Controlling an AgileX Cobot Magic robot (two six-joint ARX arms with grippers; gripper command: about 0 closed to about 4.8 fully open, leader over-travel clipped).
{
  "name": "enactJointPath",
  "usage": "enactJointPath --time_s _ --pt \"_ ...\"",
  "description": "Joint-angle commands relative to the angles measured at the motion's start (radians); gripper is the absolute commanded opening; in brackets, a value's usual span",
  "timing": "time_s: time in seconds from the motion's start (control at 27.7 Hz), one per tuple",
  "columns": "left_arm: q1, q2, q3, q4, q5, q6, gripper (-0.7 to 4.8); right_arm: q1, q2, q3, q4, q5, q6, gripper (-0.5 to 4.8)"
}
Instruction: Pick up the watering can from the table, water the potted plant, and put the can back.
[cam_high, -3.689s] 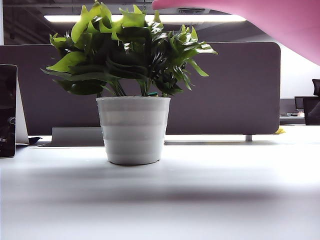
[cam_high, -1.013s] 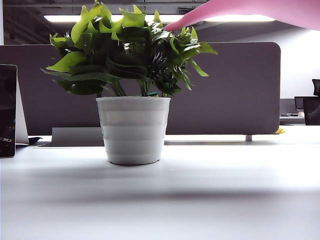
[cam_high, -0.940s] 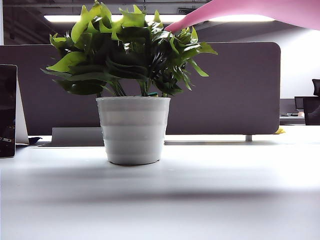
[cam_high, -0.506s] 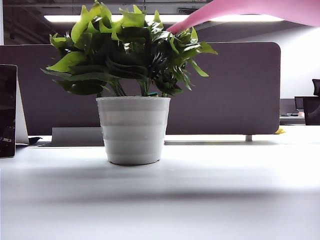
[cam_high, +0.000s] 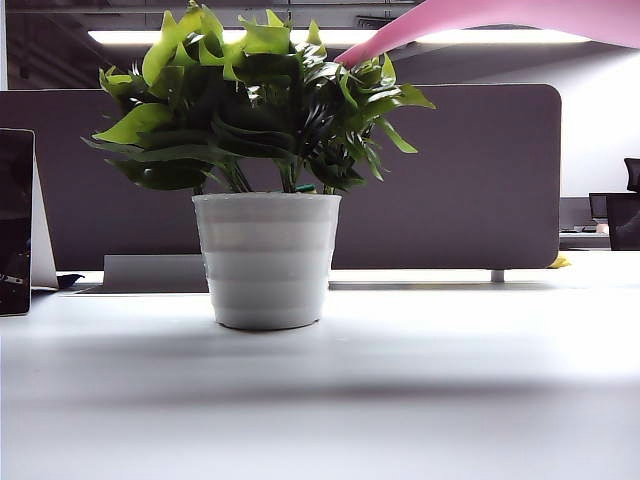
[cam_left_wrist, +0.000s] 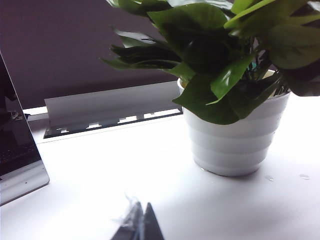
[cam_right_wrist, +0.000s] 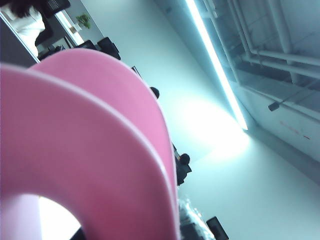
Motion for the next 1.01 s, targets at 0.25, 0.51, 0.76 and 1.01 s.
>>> enactJointPath --time_s 0.25,0.51,0.76,1.01 --pt "-0.001 0.001 0.001 0.01 0.003 0.0 -0.05 0.003 -0.009 0.018 0.083 -0.009 0.001 -0.06" --pt "0.0 0.001 0.001 0.01 0.003 0.0 -0.05 0.003 -0.01 0.018 0.066 -0.005 0.002 -0.06" --pt "0.0 0.001 0.001 0.01 0.003 0.0 -0.05 0.002 -0.01 0.018 0.055 0.022 0.052 -0.06" --pt "0.0 0.001 0.001 0.01 0.003 0.0 -0.05 0.001 -0.015 0.018 0.045 0.065 0.108 -0.06"
